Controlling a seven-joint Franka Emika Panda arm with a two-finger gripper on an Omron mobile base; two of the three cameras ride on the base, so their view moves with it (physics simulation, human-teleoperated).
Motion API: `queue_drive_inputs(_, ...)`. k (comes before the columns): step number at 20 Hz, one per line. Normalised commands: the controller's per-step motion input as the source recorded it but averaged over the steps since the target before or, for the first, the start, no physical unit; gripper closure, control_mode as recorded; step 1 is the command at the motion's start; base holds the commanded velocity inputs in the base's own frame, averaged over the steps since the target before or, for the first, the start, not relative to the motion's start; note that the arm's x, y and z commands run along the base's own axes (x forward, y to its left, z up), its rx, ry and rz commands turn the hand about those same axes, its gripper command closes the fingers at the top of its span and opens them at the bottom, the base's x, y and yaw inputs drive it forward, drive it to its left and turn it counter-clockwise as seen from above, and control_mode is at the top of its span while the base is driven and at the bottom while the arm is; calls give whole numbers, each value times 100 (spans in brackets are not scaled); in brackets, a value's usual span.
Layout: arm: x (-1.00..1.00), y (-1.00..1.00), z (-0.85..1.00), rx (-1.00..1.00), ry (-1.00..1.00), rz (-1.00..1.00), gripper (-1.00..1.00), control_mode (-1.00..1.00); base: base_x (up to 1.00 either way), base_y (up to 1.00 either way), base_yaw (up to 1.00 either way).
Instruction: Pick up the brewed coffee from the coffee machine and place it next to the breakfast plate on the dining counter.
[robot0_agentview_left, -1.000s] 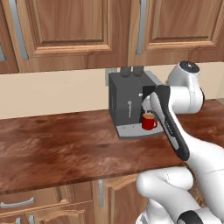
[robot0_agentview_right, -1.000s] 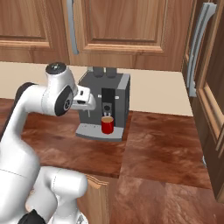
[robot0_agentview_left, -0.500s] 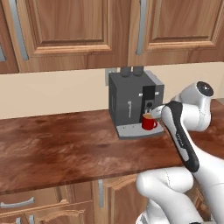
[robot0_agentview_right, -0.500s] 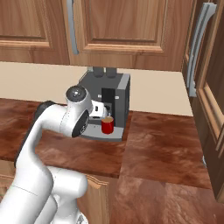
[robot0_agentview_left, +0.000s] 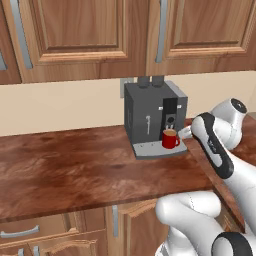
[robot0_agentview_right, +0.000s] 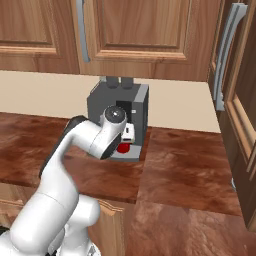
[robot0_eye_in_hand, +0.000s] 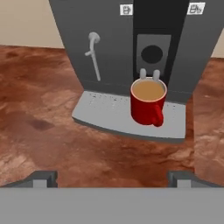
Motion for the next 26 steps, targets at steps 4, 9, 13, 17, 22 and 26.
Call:
queue_drive_inputs(4,33,-1,-46,0,0,8,-100,-100,0,0,0)
queue_drive_inputs(9,36,-7,-38,0,0,7,-100,-100,0,0,0)
queue_drive_inputs(13,30,-20,-32,0,0,6,-100,-100,0,0,0)
queue_drive_inputs(17,32,-18,-32,0,0,6,-100,-100,0,0,0)
queue_drive_inputs(22,31,-10,-22,0,0,6,-100,-100,0,0,0)
queue_drive_inputs(26,30,-6,-14,0,0,5,-100,-100,0,0,0)
